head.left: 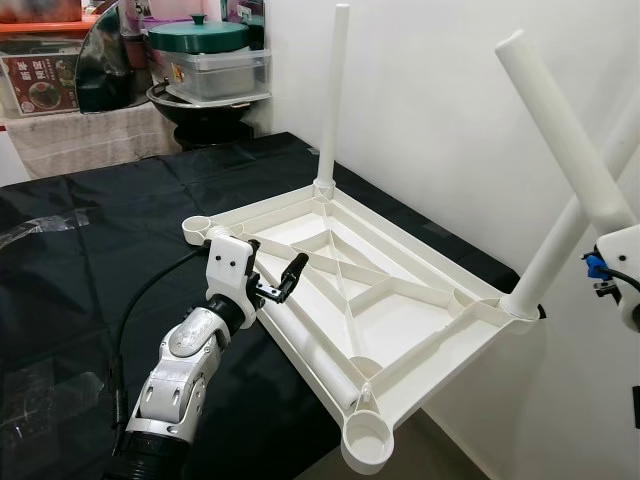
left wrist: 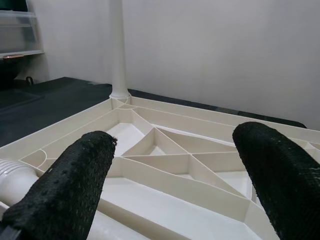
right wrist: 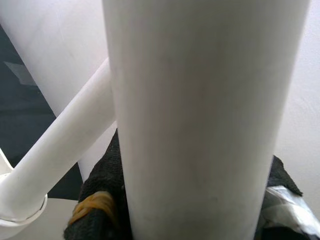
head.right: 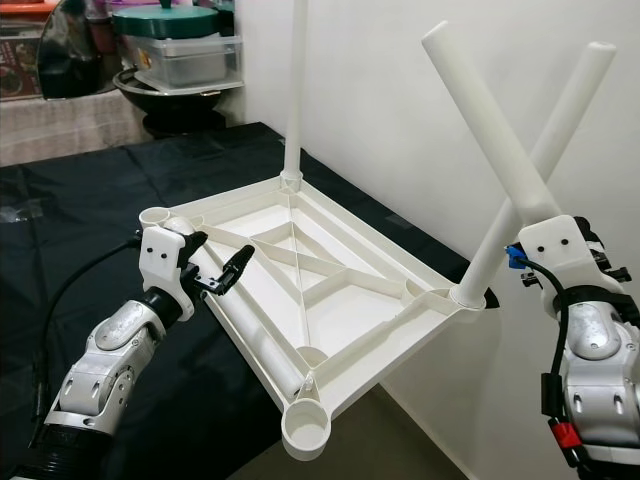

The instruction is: Building children table

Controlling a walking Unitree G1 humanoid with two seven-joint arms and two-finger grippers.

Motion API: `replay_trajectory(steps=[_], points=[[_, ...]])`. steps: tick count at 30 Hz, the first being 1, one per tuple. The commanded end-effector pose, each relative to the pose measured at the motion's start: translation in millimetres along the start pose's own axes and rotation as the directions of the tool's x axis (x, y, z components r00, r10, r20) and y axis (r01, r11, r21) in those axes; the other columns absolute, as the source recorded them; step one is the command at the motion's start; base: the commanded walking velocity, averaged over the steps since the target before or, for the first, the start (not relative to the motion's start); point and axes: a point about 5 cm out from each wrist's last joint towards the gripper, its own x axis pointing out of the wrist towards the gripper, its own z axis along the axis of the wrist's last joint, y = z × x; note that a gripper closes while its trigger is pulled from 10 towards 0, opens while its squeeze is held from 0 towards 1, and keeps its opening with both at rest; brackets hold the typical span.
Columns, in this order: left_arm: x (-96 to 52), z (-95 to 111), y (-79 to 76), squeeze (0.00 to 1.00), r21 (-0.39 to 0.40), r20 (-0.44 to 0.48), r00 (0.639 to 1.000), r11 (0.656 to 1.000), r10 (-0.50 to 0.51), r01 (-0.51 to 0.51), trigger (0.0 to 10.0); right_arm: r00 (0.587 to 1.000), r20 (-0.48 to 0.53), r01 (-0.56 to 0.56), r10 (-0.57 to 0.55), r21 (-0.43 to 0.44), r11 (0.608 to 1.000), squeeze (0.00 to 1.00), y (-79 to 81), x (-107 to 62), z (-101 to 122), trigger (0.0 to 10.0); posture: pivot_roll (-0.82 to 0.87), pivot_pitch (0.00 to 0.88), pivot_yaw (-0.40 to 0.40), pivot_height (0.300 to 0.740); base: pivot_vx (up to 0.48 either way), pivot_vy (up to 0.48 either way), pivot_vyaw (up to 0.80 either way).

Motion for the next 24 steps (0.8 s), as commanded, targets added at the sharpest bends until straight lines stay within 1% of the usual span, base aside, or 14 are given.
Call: replay_trajectory(steps=[1, 6, 24], points=[[0.1, -2.7, 2.4, 0.0, 0.001, -0.008, 1.0, 1.0, 0.004, -0.004, 10.0, 1.0, 0.006, -0.003, 0.003, -0.012, 1.0, 0.0, 1.1, 1.2, -0.3, 10.0, -0.04, 0.0, -0.058, 0.74, 0.0, 0.0, 0.0], [-0.5, -3.3, 2.4, 0.0, 0.0, -0.009, 1.0, 1.0, 0.005, -0.005, 10.0, 1.0, 0.013, -0.012, 0.012, -0.011, 1.0, 0.0, 3.9, 1.4, 0.5, 10.0, -0.04, 0.0, -0.061, 0.74, 0.0, 0.0, 0.0], [-1.3, -3.3, 1.8, 0.0, -0.001, -0.01, 1.0, 1.0, 0.005, -0.005, 10.0, 0.999, 0.032, -0.026, 0.027, -0.007, 1.0, 0.0, 6.2, 3.6, 3.0, 10.0, -0.03, 0.0, -0.066, 0.74, 0.0, 0.0, 0.0]])
